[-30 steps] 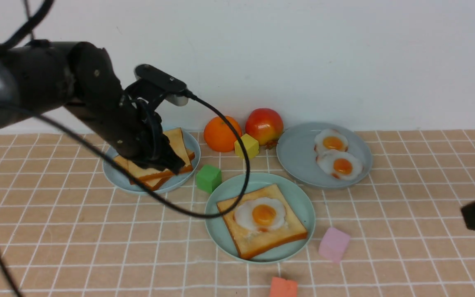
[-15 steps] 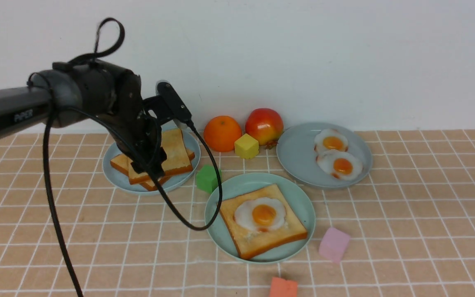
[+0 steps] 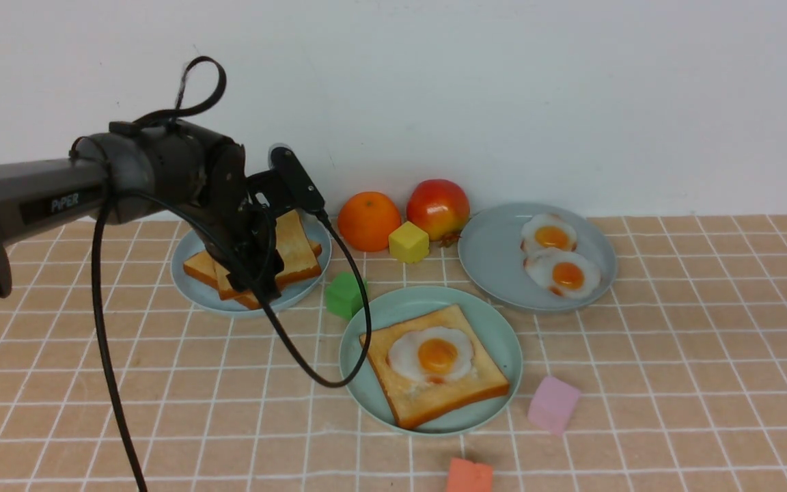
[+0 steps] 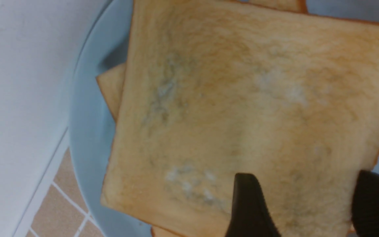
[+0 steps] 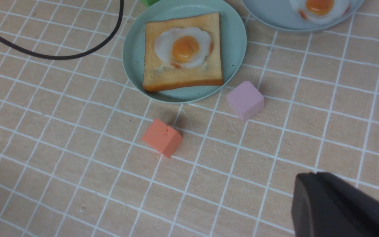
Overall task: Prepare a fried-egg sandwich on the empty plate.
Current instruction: Use the left arm to grab a slice of bread
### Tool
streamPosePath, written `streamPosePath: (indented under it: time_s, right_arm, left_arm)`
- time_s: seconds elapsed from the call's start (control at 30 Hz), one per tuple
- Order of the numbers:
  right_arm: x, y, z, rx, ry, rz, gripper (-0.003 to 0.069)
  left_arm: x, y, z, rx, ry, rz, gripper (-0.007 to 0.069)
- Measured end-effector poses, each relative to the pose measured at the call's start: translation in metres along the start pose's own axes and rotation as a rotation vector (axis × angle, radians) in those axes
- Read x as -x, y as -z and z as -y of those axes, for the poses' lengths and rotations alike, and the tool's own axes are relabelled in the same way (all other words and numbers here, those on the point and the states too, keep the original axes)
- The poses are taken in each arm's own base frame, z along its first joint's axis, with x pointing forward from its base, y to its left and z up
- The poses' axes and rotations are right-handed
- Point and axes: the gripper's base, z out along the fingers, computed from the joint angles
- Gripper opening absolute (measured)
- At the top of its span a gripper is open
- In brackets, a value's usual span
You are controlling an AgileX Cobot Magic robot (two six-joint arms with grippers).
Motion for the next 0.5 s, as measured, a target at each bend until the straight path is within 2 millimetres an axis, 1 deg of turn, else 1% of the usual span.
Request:
streamPosePath:
  time_s: [0.17, 0.3, 0.4, 0.5]
  right_arm:
    - [0.0, 0.0, 0.0, 0.004, -0.003, -0.005, 0.0013]
    - [-0.001, 0.0, -0.001, 0.006, -0.006, -0.006, 0.0017]
    - [-0.001, 0.0, -0.001, 0.007, -0.007, -0.006, 0.0021]
    - [-0.001, 0.0, -0.001, 0.008, -0.007, -0.006, 0.0022]
  left_arm:
    - [0.003, 0.009, -0.001, -0.001, 0.007, 0.006, 0.0413]
    - [0.008, 0.025, -0.001, -0.001, -0.005, 0.025, 0.0413]
    - [0.008, 0.026, -0.001, -0.004, -0.032, 0.021, 0.0413]
    - [0.005, 0.019, 0.0, -0.015, -0.05, 0.008, 0.0413]
